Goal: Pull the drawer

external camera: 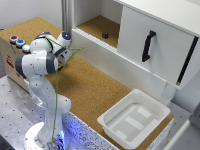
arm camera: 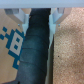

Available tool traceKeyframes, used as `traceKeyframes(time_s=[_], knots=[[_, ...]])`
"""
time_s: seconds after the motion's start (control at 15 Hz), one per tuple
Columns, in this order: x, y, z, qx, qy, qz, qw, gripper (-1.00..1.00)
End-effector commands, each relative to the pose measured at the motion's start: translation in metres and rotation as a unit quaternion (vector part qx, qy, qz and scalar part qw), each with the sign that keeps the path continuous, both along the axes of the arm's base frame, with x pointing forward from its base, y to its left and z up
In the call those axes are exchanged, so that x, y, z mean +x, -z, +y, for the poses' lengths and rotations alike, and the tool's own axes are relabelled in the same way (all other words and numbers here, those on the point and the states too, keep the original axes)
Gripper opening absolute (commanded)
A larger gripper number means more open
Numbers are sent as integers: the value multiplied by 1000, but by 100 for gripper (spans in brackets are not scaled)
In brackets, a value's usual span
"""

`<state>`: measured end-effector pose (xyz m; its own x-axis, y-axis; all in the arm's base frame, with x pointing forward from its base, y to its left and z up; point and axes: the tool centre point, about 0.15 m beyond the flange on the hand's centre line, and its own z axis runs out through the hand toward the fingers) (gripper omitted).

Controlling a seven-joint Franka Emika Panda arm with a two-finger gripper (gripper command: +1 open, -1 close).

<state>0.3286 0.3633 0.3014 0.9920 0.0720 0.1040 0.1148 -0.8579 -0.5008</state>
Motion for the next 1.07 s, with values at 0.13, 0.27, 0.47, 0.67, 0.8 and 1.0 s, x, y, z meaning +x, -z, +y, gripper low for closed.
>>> traceKeyframes(time_s=[0.13, 0.27, 0.47, 0.67, 0.8, 1.0], knots=[[3, 7, -25, 41, 5, -9, 999, -100], [2, 8, -34, 41, 6, -8, 999, -100], [2, 11, -47, 39, 7, -6, 999, -100], [3, 12, -55, 41, 9, -5, 999, -100], [5, 13, -60, 41, 7, -4, 999, -100], [7, 14, -65, 41, 7, -3, 999, -100]])
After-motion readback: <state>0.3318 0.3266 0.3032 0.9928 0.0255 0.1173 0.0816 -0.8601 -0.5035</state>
